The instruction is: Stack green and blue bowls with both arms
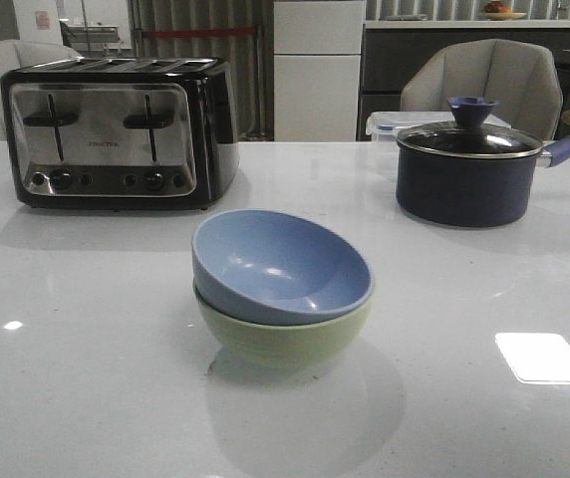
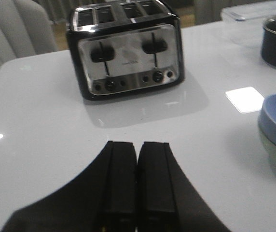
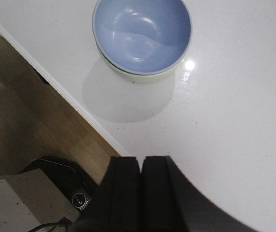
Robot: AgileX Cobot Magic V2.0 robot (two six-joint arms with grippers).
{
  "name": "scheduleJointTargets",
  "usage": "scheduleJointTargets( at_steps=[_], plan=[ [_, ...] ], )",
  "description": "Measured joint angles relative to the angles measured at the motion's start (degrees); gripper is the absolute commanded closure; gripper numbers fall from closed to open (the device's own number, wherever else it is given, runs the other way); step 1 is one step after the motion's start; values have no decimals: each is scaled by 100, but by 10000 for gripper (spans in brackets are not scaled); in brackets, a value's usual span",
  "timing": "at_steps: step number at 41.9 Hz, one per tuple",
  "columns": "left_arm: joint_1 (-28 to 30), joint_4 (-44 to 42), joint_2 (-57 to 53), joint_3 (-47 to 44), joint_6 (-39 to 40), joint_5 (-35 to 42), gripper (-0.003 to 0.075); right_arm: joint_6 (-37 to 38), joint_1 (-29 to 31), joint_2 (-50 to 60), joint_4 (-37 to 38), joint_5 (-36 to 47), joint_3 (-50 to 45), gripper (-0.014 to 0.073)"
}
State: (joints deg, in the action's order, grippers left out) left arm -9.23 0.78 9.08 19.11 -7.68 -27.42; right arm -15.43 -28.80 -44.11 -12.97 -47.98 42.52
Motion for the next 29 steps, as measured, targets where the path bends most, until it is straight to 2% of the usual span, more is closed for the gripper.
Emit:
scheduleJointTargets(
  at_steps=[6, 15, 29],
  plan=[
    [502, 232, -800, -837, 0, 591, 627, 0, 0, 0, 0, -4, 0, 538],
    [634, 211, -936, -1651, 518, 1432, 627, 0, 0, 0, 0, -13, 0, 538],
    [634, 72, -936, -1930, 768, 2456, 627, 0, 0, 0, 0, -13, 0, 538]
  ],
)
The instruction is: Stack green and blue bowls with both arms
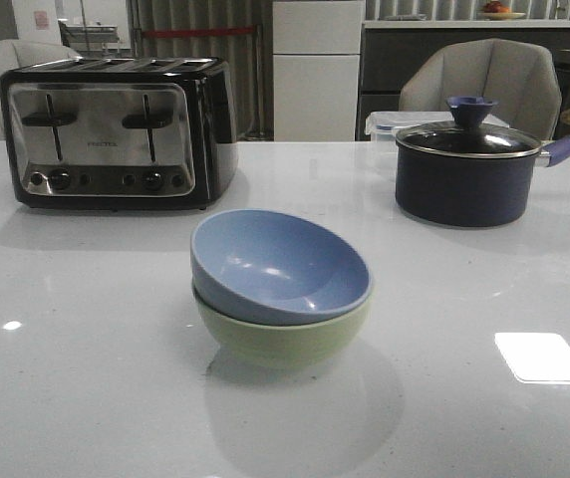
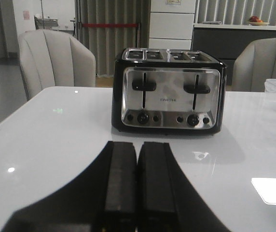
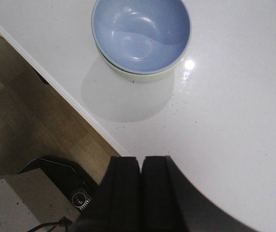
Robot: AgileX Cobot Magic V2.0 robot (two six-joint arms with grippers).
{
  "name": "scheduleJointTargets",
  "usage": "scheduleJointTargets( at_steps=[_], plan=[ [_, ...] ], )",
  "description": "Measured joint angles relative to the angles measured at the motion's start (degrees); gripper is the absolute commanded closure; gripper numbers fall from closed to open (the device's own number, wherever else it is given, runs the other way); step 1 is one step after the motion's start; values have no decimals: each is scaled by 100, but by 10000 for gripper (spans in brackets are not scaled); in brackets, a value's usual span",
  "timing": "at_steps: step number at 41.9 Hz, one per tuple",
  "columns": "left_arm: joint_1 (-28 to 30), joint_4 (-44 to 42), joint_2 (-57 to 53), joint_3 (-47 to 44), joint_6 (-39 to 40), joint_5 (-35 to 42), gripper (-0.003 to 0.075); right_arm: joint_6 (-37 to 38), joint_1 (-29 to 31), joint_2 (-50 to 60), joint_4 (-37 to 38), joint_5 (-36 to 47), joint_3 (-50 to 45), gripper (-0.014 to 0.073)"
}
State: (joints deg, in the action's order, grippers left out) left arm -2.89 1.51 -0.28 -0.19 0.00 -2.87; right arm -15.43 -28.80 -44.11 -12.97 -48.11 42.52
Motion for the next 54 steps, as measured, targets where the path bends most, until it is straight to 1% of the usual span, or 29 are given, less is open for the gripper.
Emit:
scheduleJointTargets(
  at_steps=[9, 44, 48, 54],
  plan=[
    [-75, -51, 0, 0, 0, 378, 627, 0, 0, 0, 0, 0, 0, 538],
    [-101, -51, 0, 0, 0, 432, 627, 0, 26, 35, 14, 11, -4, 538],
    [-101, -51, 0, 0, 0, 432, 627, 0, 311, 258, 37, 169, -70, 538],
    [-101, -51, 0, 0, 0, 432, 627, 0, 1322, 1087, 104, 970, -601, 538]
  ],
)
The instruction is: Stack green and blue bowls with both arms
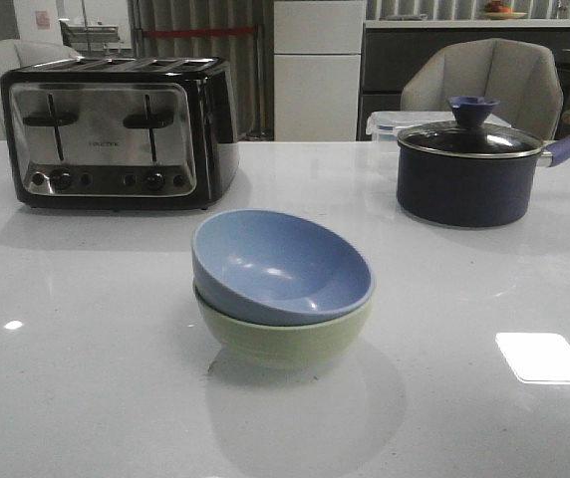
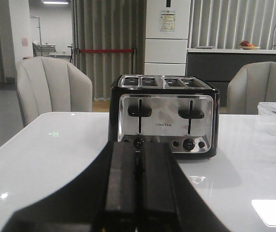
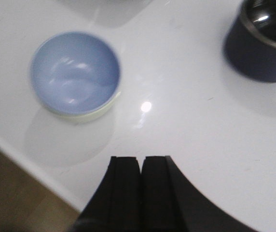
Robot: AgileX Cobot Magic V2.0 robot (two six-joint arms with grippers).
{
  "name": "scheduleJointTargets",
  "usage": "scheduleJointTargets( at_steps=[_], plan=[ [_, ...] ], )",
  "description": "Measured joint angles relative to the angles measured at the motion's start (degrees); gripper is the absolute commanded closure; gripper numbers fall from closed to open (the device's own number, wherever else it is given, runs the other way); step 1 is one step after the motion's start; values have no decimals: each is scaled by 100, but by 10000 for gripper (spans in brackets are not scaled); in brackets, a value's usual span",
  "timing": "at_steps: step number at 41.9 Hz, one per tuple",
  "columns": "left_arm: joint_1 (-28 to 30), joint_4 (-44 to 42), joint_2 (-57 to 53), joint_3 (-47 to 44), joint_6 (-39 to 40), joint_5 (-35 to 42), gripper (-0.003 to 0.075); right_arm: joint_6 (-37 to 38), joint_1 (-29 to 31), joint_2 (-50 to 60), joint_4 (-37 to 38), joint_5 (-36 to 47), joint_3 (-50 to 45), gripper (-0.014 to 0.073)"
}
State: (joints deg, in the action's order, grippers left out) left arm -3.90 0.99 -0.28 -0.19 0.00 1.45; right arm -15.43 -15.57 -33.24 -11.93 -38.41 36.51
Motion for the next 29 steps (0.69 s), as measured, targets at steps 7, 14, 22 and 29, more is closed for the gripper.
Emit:
scheduleJointTargets(
  at_steps=[7, 14, 22, 29],
  plan=[
    [0, 0, 0, 0, 0, 0, 627, 0, 1053, 1439, 34, 1376, -1253, 538],
    [0, 0, 0, 0, 0, 0, 627, 0, 1539, 2716, 34, 2307, -2575, 538],
    [0, 0, 0, 0, 0, 0, 627, 0, 1630, 3361, 34, 2656, -3471, 538],
    [0, 0, 0, 0, 0, 0, 627, 0, 1630, 3383, 34, 3050, -3782, 538]
  ],
)
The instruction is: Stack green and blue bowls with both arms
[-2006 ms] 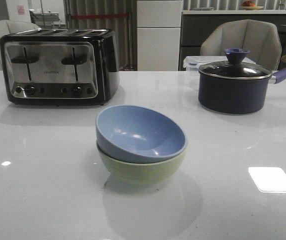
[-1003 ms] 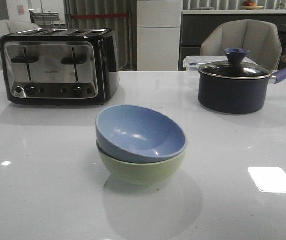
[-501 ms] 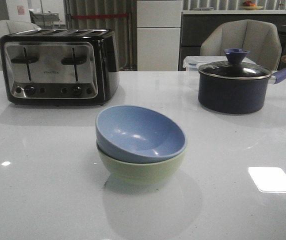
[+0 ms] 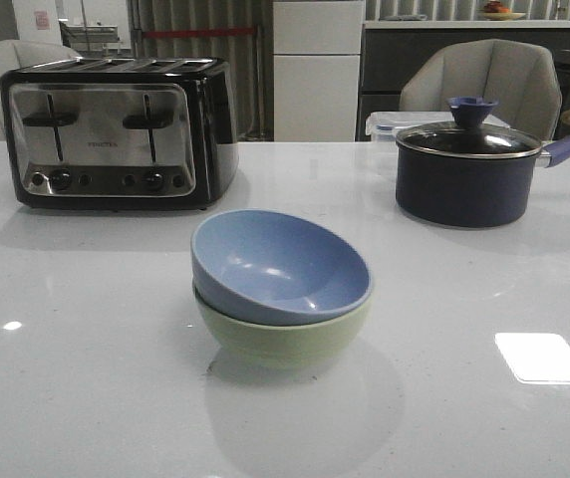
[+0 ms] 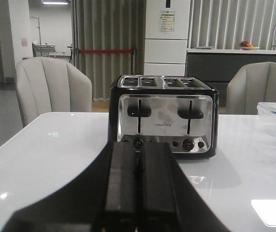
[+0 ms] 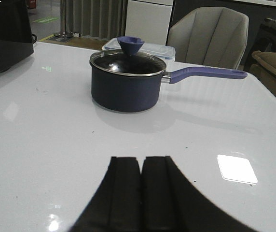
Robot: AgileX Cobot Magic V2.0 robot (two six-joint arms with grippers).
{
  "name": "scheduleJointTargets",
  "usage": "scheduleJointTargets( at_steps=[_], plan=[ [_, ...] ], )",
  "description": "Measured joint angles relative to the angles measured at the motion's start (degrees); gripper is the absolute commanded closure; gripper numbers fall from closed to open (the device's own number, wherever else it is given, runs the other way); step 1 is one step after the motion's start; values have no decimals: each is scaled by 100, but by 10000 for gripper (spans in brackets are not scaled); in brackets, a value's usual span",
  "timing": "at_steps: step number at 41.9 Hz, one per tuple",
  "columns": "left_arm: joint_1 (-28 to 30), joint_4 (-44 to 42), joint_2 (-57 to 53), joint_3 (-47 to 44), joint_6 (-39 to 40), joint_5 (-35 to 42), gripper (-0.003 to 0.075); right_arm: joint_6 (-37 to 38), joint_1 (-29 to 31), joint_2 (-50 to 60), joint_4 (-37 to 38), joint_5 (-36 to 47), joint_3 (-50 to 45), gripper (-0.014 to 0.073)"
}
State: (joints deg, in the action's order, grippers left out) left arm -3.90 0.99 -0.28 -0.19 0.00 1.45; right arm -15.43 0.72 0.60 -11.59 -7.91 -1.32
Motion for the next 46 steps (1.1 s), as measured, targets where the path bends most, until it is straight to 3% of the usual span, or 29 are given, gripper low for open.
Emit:
scheduleJointTargets(
  at_steps=[17, 29, 46],
  plan=[
    [0, 0, 0, 0, 0, 10, 627, 36, 0, 0, 0, 259, -28, 538],
    [0, 0, 0, 0, 0, 10, 627, 1875, 0, 2, 1235, 465, -28, 538],
    [0, 0, 0, 0, 0, 10, 627, 1936, -354, 2, 1336, 487, -28, 538]
  ],
)
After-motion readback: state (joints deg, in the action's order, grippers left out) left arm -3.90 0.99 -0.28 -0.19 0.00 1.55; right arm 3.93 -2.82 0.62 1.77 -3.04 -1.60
